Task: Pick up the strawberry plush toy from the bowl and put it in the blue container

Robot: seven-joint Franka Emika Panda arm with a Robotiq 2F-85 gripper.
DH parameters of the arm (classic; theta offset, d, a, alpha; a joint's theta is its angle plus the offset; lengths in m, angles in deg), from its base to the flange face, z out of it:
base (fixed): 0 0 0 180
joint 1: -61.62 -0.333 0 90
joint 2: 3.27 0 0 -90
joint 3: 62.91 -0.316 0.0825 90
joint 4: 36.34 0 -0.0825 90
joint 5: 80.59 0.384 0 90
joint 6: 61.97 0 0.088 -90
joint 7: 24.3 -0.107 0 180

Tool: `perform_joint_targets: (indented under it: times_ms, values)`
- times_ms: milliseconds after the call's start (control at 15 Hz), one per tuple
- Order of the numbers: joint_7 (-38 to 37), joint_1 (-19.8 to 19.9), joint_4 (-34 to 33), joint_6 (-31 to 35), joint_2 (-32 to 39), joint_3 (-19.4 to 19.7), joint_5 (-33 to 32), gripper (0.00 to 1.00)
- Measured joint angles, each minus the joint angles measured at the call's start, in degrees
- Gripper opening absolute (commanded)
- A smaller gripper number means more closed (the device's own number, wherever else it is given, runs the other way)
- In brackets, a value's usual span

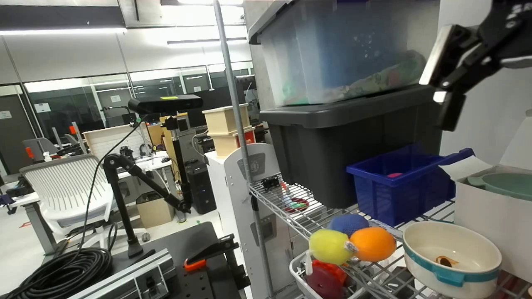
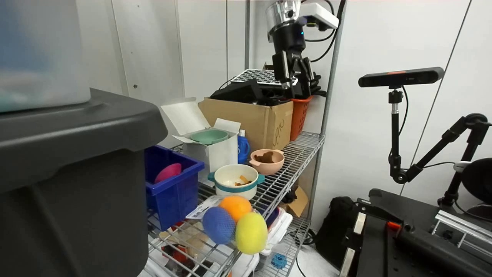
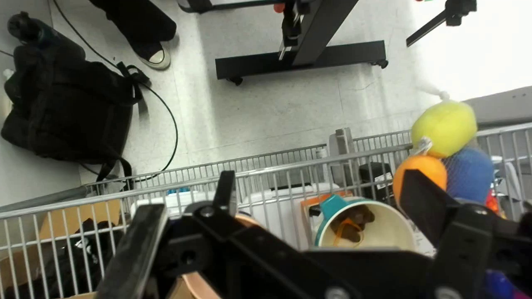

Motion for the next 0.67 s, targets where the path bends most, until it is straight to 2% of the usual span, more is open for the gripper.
perform_joint_targets:
  times_ms: [400,667]
  values:
    - [0.0,-4.3,15.1,2.6,-12.4,-1.4,-0.1,1.0]
    - [0.0,-5.5,20.5,3.0,-17.5,-1.8,0.0,1.0]
